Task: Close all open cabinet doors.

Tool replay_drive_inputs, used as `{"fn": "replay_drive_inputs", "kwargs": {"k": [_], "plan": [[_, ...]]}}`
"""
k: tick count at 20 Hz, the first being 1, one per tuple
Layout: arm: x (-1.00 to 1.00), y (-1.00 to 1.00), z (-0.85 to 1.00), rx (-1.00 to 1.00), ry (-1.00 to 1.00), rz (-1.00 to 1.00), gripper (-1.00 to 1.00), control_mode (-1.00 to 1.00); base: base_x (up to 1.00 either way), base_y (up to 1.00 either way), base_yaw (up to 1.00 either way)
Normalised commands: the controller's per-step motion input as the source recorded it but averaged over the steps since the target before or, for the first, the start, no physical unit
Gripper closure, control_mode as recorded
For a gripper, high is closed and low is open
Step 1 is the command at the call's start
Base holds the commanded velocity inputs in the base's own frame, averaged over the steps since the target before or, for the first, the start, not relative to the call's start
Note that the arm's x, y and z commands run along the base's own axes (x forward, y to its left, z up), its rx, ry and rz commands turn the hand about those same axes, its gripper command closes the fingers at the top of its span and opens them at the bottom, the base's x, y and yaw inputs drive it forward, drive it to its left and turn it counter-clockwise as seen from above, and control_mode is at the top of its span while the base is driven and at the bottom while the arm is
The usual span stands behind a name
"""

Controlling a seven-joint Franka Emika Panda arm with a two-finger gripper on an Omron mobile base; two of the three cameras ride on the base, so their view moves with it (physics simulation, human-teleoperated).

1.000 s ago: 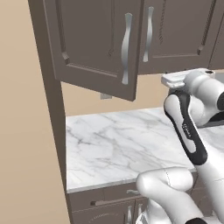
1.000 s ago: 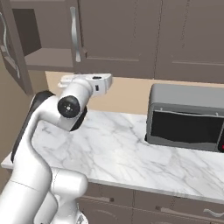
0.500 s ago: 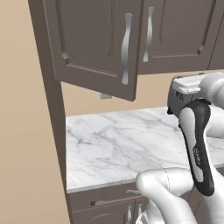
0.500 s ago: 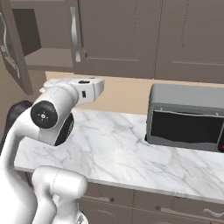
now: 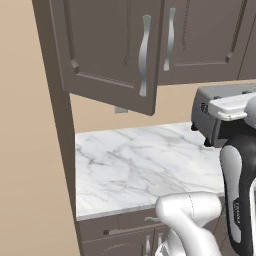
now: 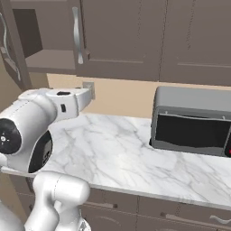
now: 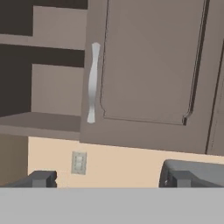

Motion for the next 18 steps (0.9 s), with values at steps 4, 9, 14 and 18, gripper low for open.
{"fn": "replay_drive_inputs", "kwargs": {"k": [4, 9, 14, 18], "plan": [[-0.90, 0.29, 0.04, -0.03, 0.07, -0.03, -1.00, -1.00, 0.00, 0.00, 0.00], [-0.76, 0.34, 0.08, -0.04, 0.09, -0.03, -1.00, -1.00, 0.00, 0.00, 0.00], [-0.62, 0.41, 0.12, -0.05, 0.09, -0.02, -1.00, -1.00, 0.00, 0.00, 0.00], [-0.50, 0.54, 0.05, -0.03, 0.09, 0.00, -1.00, -1.00, 0.00, 0.00, 0.00]]}}
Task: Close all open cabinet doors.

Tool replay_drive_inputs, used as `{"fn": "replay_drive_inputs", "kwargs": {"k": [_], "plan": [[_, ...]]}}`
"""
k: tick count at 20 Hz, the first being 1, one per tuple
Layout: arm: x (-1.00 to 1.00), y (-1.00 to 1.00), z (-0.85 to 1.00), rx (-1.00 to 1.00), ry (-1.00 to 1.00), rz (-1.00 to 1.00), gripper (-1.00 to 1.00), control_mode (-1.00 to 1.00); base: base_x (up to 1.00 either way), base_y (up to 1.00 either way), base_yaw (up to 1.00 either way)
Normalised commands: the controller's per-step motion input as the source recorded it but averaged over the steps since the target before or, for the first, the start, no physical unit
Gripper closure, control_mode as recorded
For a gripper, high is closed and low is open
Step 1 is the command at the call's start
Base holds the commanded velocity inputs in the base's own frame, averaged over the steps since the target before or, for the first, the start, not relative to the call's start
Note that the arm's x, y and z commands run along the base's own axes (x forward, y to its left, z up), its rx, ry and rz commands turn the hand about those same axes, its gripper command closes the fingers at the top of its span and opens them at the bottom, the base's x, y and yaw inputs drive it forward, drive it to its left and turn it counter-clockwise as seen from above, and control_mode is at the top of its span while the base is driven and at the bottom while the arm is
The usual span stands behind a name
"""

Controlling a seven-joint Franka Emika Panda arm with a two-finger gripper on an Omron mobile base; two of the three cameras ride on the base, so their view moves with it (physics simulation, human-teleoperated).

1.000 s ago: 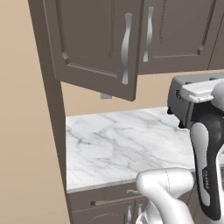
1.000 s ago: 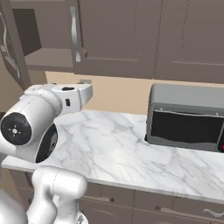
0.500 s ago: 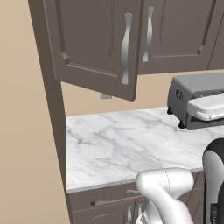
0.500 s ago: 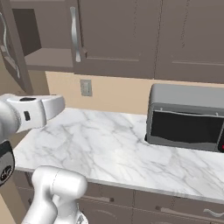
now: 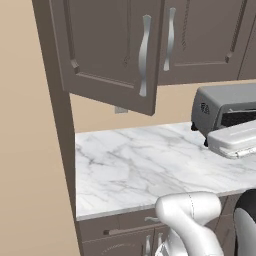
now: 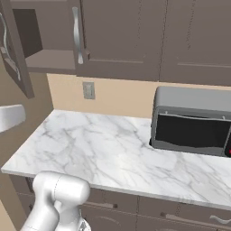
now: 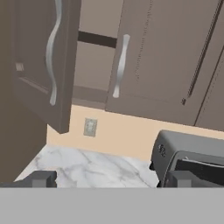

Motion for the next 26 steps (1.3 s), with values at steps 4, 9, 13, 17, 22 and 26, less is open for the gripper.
{"fn": "replay_drive_inputs", "kwargs": {"k": [4, 9, 13, 17, 22, 26], "plan": [[-0.37, 0.49, 0.06, -0.01, 0.05, 0.00, -1.00, -1.00, 0.00, 0.00, 0.00], [-0.21, 0.42, 0.01, -0.01, 0.00, 0.00, -1.00, -1.00, 0.00, 0.00, 0.00], [0.00, 0.25, 0.00, 0.00, -0.08, 0.00, -1.00, -1.00, 0.00, 0.00, 0.00], [0.20, 0.17, -0.15, 0.00, -0.19, 0.08, -1.00, -1.00, 0.00, 0.00, 0.00], [0.34, 0.11, -0.36, 0.01, -0.21, 0.07, -1.00, -1.00, 0.00, 0.00, 0.00], [0.60, 0.19, -0.29, 0.02, -0.17, 0.02, -1.00, -1.00, 0.00, 0.00, 0.00]]}}
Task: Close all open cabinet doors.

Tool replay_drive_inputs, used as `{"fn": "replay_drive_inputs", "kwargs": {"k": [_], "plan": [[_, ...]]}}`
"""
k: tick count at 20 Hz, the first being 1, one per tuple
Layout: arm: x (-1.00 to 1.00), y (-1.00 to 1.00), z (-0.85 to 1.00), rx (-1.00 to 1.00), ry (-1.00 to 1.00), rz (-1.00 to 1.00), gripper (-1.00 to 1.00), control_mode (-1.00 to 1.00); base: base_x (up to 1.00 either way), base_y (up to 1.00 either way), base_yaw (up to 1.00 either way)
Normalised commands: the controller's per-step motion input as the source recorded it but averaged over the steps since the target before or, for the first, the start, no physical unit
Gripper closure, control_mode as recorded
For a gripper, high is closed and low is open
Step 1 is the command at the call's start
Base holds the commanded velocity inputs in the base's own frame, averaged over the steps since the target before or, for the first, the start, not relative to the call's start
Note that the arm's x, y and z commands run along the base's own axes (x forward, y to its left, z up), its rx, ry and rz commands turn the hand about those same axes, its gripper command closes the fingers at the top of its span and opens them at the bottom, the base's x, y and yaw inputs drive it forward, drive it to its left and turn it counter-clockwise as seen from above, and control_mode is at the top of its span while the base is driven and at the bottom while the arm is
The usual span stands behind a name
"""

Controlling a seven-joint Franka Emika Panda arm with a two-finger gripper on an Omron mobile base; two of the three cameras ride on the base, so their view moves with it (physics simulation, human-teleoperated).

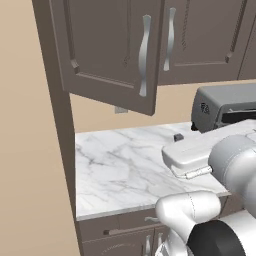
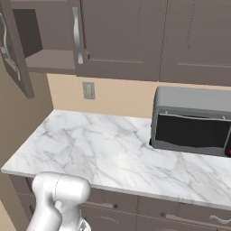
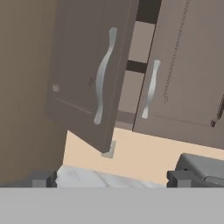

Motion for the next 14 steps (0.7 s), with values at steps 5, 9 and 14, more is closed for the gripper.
{"fn": "replay_drive_inputs", "kwargs": {"k": [5, 9, 14], "plan": [[0.54, 0.22, -0.19, 0.03, -0.14, 0.01, -1.00, -1.00, 0.00, 0.00, 0.00], [0.61, 0.22, -0.10, 0.00, -0.07, 0.00, -1.00, -1.00, 0.00, 0.00, 0.00], [0.62, 0.02, -0.23, 0.02, -0.10, 0.02, -1.00, -1.00, 0.00, 0.00, 0.00]]}}
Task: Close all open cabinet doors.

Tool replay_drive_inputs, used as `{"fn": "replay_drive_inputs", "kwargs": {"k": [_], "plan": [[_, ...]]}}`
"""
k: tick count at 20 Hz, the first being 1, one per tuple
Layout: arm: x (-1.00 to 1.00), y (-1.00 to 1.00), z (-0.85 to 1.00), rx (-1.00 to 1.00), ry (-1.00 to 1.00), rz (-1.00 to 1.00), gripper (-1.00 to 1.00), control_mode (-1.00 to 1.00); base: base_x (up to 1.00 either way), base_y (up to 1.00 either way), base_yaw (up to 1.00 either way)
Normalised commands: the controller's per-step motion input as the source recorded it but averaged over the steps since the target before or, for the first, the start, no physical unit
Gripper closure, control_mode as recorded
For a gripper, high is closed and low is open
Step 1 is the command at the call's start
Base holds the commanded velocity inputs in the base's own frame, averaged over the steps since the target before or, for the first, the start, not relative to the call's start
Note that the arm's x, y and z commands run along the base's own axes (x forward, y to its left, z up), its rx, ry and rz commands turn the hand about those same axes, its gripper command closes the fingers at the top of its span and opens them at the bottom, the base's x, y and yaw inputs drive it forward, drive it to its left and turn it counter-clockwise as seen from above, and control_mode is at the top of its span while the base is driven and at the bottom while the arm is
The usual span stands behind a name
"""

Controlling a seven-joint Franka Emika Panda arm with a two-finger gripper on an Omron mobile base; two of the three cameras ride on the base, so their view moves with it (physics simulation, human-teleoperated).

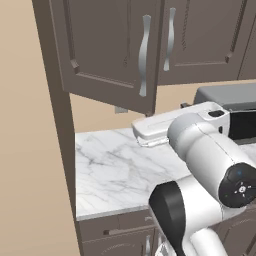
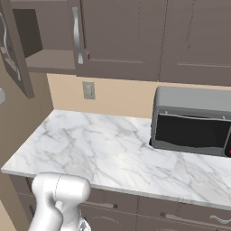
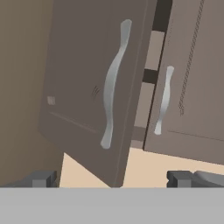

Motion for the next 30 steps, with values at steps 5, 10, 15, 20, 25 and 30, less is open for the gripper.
{"fn": "replay_drive_inputs", "kwargs": {"k": [5, 10, 15, 20, 25, 30], "plan": [[0.45, 0.07, -0.25, 0.00, -0.08, 0.02, -1.00, -1.00, 0.00, 0.00, 0.00], [0.24, 0.21, -0.28, 0.00, -0.10, 0.00, -1.00, -1.00, 0.00, 0.00, 0.00], [0.27, 0.02, -0.37, 0.00, -0.13, 0.00, -1.00, -1.00, 0.00, 0.00, 0.00], [0.40, 0.00, -0.35, 0.00, -0.12, 0.00, -1.00, -1.00, 0.00, 0.00, 0.00], [0.35, 0.00, -0.45, 0.00, -0.14, 0.00, -1.00, -1.00, 0.00, 0.00, 0.00], [0.40, 0.00, -0.39, 0.00, -0.14, 0.00, -1.00, -1.00, 0.00, 0.00, 0.00]]}}
